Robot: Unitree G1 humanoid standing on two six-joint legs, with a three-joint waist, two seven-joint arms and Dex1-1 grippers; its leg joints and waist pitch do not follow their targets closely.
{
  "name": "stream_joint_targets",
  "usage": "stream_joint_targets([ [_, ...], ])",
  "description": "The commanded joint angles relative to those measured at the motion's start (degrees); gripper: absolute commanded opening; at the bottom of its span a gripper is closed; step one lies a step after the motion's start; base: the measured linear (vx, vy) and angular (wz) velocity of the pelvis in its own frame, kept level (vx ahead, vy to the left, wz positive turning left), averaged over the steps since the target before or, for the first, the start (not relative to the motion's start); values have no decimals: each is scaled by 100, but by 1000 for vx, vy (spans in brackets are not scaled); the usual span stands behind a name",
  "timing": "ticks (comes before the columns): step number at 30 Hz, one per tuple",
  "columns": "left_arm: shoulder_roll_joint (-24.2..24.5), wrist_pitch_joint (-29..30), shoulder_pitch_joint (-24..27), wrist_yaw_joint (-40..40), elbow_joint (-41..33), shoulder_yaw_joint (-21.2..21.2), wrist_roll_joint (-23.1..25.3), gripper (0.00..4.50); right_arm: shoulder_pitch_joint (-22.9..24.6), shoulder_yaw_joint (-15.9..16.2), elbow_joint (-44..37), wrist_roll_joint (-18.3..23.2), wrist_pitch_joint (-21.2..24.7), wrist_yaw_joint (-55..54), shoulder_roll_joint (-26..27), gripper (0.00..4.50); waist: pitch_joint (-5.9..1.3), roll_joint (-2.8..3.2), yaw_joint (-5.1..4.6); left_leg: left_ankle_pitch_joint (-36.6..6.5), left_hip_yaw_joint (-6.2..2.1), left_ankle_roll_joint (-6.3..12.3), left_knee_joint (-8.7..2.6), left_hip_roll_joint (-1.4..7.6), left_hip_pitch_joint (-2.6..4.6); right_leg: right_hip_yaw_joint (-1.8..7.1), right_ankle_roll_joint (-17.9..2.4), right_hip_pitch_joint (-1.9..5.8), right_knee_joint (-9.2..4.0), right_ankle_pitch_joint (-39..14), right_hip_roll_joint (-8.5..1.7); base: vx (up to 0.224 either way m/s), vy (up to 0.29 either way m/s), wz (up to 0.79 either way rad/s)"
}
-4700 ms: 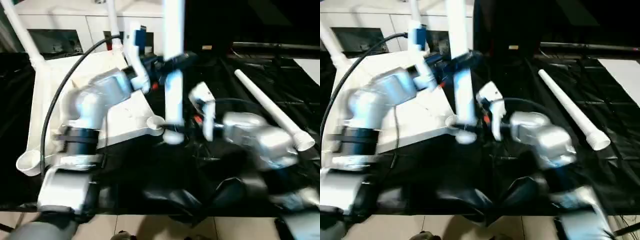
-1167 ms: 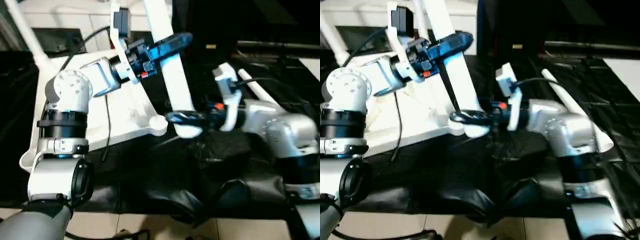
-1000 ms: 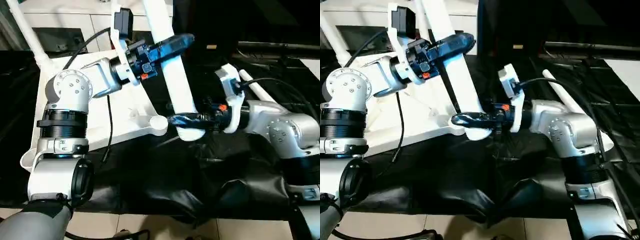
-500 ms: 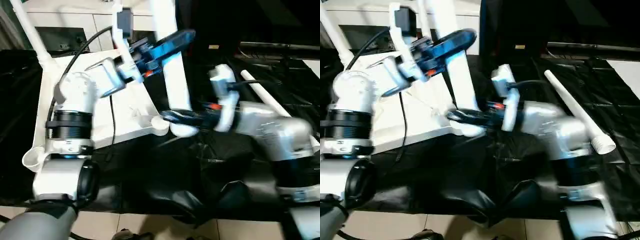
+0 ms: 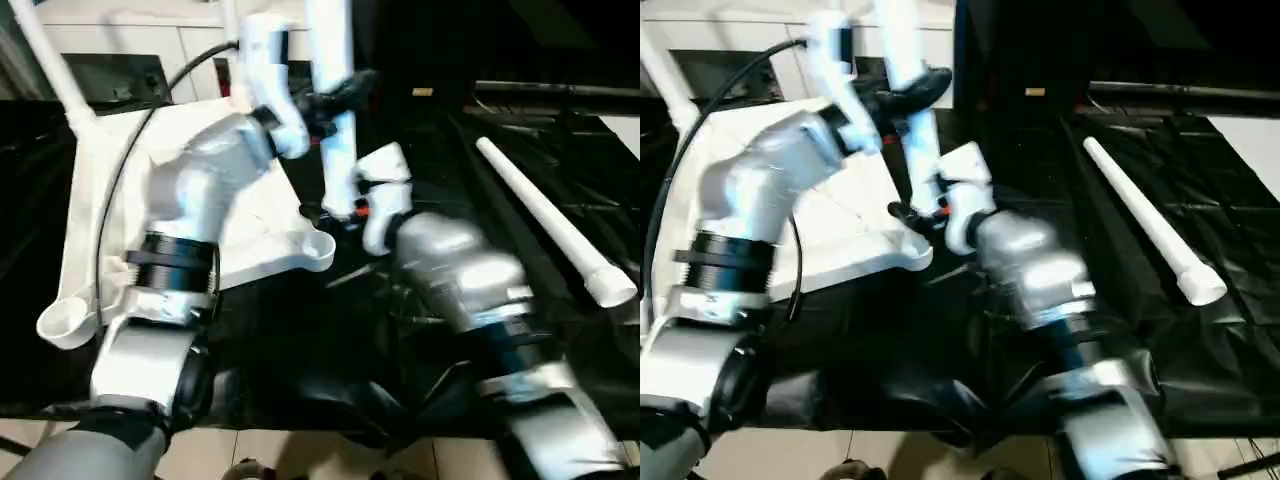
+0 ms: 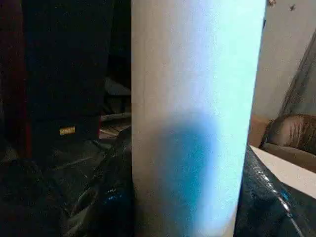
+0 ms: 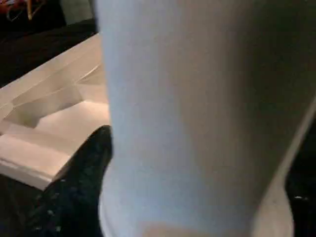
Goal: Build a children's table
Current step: Pick table leg
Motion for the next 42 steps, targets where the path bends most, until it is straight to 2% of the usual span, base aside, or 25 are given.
stream_joint_targets([
  [1,-33,-105,29,35,-161,-96,62,184,-98,-41,10,21,-132,40,60,301,-495,11,-14,-907,-66,-56,-415,199,107,254,-1218,359,-371,-952,-348,0,0,0],
  [4,-28,-107,45,46,-173,-86,59,184,-83,-31,-33,58,-192,173,13,280,-494,12,-24,-943,-65,-49,-415,196,109,254,-1227,361,-364,-936,-338,0,0,0],
  [7,3,-188,75,60,-173,-74,130,184,-32,-65,-171,135,-215,459,-59,276,-499,15,-19,-895,-65,-13,-408,200,107,255,-1265,364,-355,-821,-337,0,0,0],
  [12,40,-199,104,39,-171,-60,201,184,77,77,-448,279,-182,1070,-292,274,-504,13,-4,-869,-63,66,-397,199,100,255,-1305,384,-349,-719,-341,0,0,0],
  [13,69,-153,101,60,-159,-52,213,240,94,81,-502,350,-145,1206,-335,274,-505,24,-3,-857,-66,73,-399,199,99,251,-1321,380,-346,-724,-340,0,0,0],
  [16,71,294,72,-425,-183,269,-476,254,201,112,-823,732,-49,1972,-567,274,-506,7,9,-896,-56,138,-389,187,99,246,-1357,402,-347,-726,-336,0,0,0],
  [17,96,500,31,-832,-127,487,-922,271,310,154,-1136,1045,67,2581,-782,273,-504,3,29,-871,-48,205,-378,183,105,246,-1399,404,-352,-690,-333,0,0,0],
  [18,108,552,21,-949,-104,544,-1037,288,343,165,-1227,1136,109,2743,-845,273,-502,0,45,-855,-46,246,-374,178,104,247,-1433,418,-348,-661,-333,0,0,0],
  [19,173,638,16,-1313,-60,614,-1266,298,417,177,-1435,1357,252,3115,-992,272,-508,-2,40,-835,-50,285,-374,190,105,242,-1488,389,-338,-623,-323,0,0,0],
  [20,188,647,18,-1369,-58,610,-1286,300,425,176,-1459,1385,276,3159,-1010,272,-496,-12,42,-848,-51,313,-378,182,102,238,-1491,395,-351,-674,-320,0,0,0],
  [21,296,698,76,-1759,-126,514,-1367,299,461,178,-1563,1510,406,3340,-1104,272,-486,-4,42,-909,-56,316,-387,190,104,238,-1486,385,-361,-843,-330,0,0,0],
  [23,682,1201,305,-2930,-436,237,-1784,299,549,270,-1751,1669,611,3772,-1394,272,-483,-2,46,-940,-59,282,-397,198,103,238,-1452,390,-356,-1013,-341,0,0,0],
  [24,682,1201,305,-2930,-436,237,-1784,299,549,270,-1751,1669,611,3772,-1394,272,-479,5,39,-930,-57,275,-403,212,95,235,-1454,385,-347,-1044,-328,0,0,0],
  [25,920,1555,410,-3480,-579,85,-2005,271,600,355,-1809,1673,653,4006,-1579,272,-477,34,31,-999,-51,238,-395,209,123,235,-1458,350,-354,-1130,-322,0,0,0],
  [27,950,1707,385,-3459,-523,122,-2024,271,610,340,-1814,1689,666,4077,-1629,272,-458,37,30,-1116,-50,170,-405,211,128,242,-1428,340,-370,-1324,-320,0,0,0],
  [28,930,1740,369,-3405,-477,174,-2038,263,610,318,-1813,1709,670,4081,-1628,272,-464,58,32,-1230,-58,90,-404,217,150,245,-1403,326,-392,-1464,-335,0,0,0],
  [29,919,1750,363,-3381,-459,198,-2044,259,610,308,-1815,1719,673,4080,-1625,272,-453,52,33,-1339,-65,33,-413,216,162,245,-1372,318,-409,-1593,-336,0,0,0],
  [32,804,1714,283,-3107,-300,358,-2056,240,613,272,-1838,1759,698,4069,-1619,272,-452,61,33,-1442,-84,-48,-429,219,163,240,-1296,330,-413,-1693,-338,0,0,0],
  [37,727,1547,138,-2886,-77,447,-2002,200,629,271,-1881,1776,741,4113,-1632,272,-480,20,42,-1127,-74,46,-405,195,120,245,-1294,362,-400,-1359,-338,0,0,0],
  [42,704,1395,6,-2681,91,553,-1895,189,598,272,-1802,1642,573,4036,-1622,272,-488,28,51,-952,-72,109,-395,195,109,238,-1338,370,-385,-1200,-338,0,0,0],
])
